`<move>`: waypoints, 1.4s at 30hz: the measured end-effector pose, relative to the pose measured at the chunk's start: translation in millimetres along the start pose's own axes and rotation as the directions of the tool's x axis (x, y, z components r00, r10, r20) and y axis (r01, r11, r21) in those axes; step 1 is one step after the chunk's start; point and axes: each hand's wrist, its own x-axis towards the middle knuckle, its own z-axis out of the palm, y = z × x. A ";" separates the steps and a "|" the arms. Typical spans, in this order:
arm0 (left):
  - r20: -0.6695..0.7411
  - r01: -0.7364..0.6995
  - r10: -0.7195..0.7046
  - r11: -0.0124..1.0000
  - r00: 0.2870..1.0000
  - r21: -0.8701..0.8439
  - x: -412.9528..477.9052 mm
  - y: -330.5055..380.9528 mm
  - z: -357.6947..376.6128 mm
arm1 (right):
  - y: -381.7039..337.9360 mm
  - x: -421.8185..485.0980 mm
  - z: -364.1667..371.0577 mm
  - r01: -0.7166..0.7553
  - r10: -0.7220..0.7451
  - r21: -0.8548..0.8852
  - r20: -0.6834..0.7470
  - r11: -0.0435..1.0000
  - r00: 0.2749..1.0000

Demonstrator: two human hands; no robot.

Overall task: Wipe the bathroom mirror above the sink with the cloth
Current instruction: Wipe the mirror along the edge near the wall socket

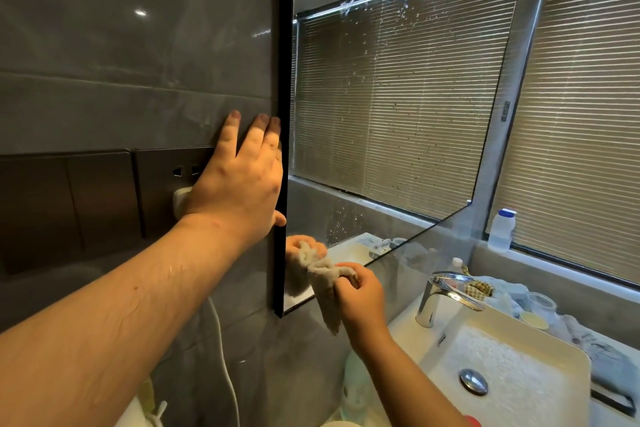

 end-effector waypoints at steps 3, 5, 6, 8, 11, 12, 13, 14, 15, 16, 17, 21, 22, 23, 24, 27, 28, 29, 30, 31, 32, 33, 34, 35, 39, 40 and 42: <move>0.000 0.003 -0.003 1.000 1.000 0.003 0.6 0.4 1.1 | 13.5 8.9 7.2 -0.032 0.024 -0.038 -0.210 0.999 0.977; 0.000 0.001 -0.001 1.000 1.000 0.001 0.5 0.6 1.2 | 18.7 5.5 14.4 0.038 -0.071 -0.117 -0.288 0.992 0.955; 0.001 0.000 0.000 1.000 1.000 -0.001 0.4 0.7 1.6 | 17.2 0.4 18.4 0.074 -0.105 -0.121 -0.276 0.990 0.955; -0.001 0.001 -0.001 1.000 1.000 -0.003 0.7 0.4 2.3 | 17.0 -10.0 26.5 0.125 -0.148 -0.112 -0.222 0.986 0.964; -0.008 0.001 -0.001 1.000 1.000 -0.008 0.2 0.5 2.5 | 24.8 -26.9 31.1 0.224 -0.236 -0.088 -0.166 0.971 0.957; -0.009 0.000 0.000 1.000 1.000 -0.006 0.2 0.6 2.9 | 29.3 -31.7 31.2 0.254 -0.263 -0.073 -0.152 0.964 0.953; -0.008 -0.001 0.001 1.000 1.000 -0.002 0.2 0.9 2.8 | 35.3 -34.8 31.1 0.289 -0.297 -0.079 -0.135 0.954 0.945; -0.008 -0.002 0.002 1.000 1.000 0.000 0.2 1.1 2.7 | 40.8 -36.9 31.2 0.337 -0.348 -0.100 -0.116 0.936 0.930; -0.010 -0.001 0.001 1.000 1.000 0.000 0.2 1.4 2.4 | 44.0 -38.1 31.3 0.388 -0.402 -0.130 -0.100 0.912 0.910; -0.014 0.001 -0.001 1.000 1.000 0.000 0.3 1.5 2.2 | 45.6 -38.3 31.5 0.421 -0.438 -0.151 -0.099 0.894 0.894; -0.015 0.002 -0.002 1.000 1.000 -0.001 0.2 1.4 2.2 | 44.3 -37.3 31.9 0.440 -0.458 -0.154 -0.105 0.885 0.883; -0.020 0.000 0.000 1.000 1.000 0.001 0.1 0.3 2.3 | 24.6 -24.4 37.1 0.452 -0.465 -0.119 -0.129 0.884 0.876; -0.020 -0.001 0.001 1.000 1.000 0.001 -0.1 0.4 2.4 | 19.2 -20.8 39.1 0.443 -0.452 -0.093 -0.142 0.892 0.880; -0.019 -0.002 0.002 1.000 1.000 0.003 -0.1 0.5 2.8 | 12.9 -17.1 41.1 0.418 -0.420 -0.049 -0.169 0.907 0.891; -0.019 -0.003 0.003 1.000 1.000 0.004 -0.1 0.4 3.0 | 7.0 -12.9 42.7 0.375 -0.366 0.006 -0.203 0.927 0.908; -0.019 0.000 0.000 1.000 1.000 -0.002 0.2 0.9 3.0 | -8.2 5.6 40.6 0.260 -0.219 0.106 -0.295 0.960 0.930; -0.020 0.002 -0.002 1.000 1.000 -0.004 0.4 0.9 3.4 | -10.9 13.3 38.3 0.236 -0.189 0.111 -0.325 0.965 0.927; -0.021 0.004 -0.004 1.000 1.000 -0.007 0.4 0.7 3.4 | -11.4 20.6 36.0 0.214 -0.163 0.111 -0.351 0.970 0.922; -0.023 0.004 -0.004 1.000 1.000 -0.010 0.6 0.7 3.4 | -10.8 26.2 34.7 0.198 -0.146 0.109 -0.367 0.974 0.919; -0.024 0.002 -0.003 1.000 1.000 -0.011 0.7 0.8 3.4 | -9.6 29.0 34.2 0.198 -0.153 0.087 -0.373 0.976 0.915; -0.024 0.001 -0.001 1.000 1.000 -0.012 0.6 0.9 3.5 | -8.0 28.8 35.1 0.209 -0.173 0.059 -0.372 0.976 0.912; -0.024 0.000 -0.001 1.000 1.000 -0.013 0.5 1.0 3.8 | -7.1 25.9 36.9 0.228 -0.200 0.031 -0.372 0.973 0.906; -0.025 0.001 -0.002 1.000 1.000 -0.013 0.4 1.1 4.0 | -6.6 21.8 39.6 0.262 -0.240 0.009 -0.372 0.965 0.897; -0.025 0.001 -0.001 1.000 1.000 -0.011 0.6 1.0 4.0 | -8.4 16.2 42.6 0.308 -0.292 -0.016 -0.369 0.951 0.882; -0.023 -0.002 0.002 1.000 1.000 -0.005 0.5 0.2 3.2 | -5.7 -1.6 56.9 0.458 -0.461 -0.086 -0.302 0.885 0.834; -0.021 -0.002 0.002 1.000 1.000 -0.006 0.4 0.4 3.3 | -4.9 -2.9 59.1 0.477 -0.481 -0.090 -0.294 0.874 0.826; -0.018 -0.004 0.004 1.000 1.000 -0.002 -0.1 0.6 3.2 | -3.4 -0.3 59.8 0.489 -0.490 -0.082 -0.292 0.868 0.821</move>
